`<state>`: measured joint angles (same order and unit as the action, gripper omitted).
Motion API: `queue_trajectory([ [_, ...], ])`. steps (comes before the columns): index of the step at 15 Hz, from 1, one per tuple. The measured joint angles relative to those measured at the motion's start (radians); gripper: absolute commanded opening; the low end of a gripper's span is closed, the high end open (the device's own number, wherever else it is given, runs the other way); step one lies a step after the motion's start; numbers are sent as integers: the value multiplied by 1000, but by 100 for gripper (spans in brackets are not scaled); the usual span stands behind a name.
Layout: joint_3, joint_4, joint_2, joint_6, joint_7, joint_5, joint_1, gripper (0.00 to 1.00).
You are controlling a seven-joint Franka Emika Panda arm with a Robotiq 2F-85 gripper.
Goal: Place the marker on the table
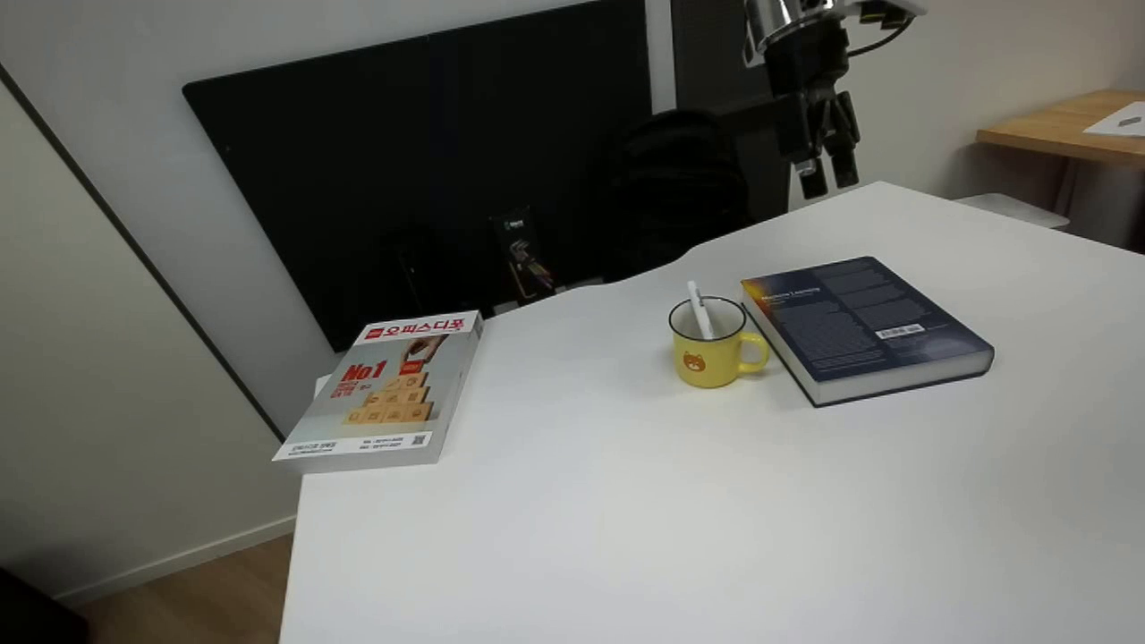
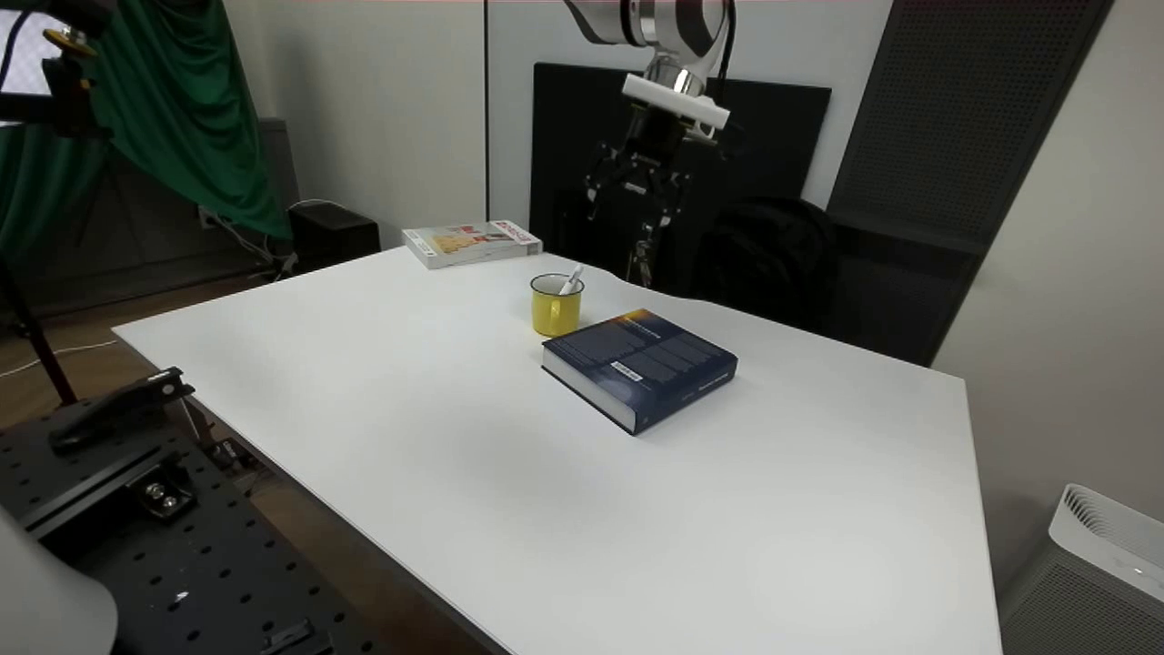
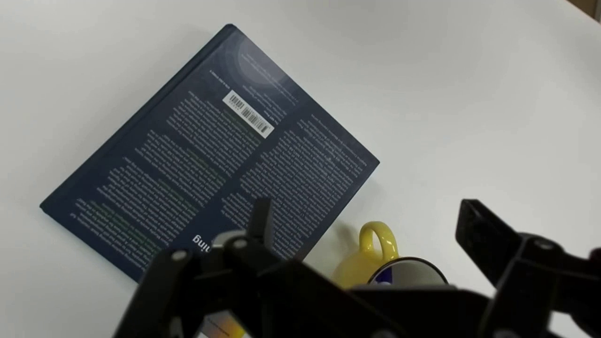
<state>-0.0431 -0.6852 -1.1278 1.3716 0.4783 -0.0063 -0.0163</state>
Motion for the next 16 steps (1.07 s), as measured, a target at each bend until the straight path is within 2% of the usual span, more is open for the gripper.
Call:
queue_trajectory([
  [6,0,35,-67,142,-8,7,62,100],
  [10,-1,39,-92,230,-47,25,79,100],
  [16,-1,35,-98,246,-49,26,82,100],
])
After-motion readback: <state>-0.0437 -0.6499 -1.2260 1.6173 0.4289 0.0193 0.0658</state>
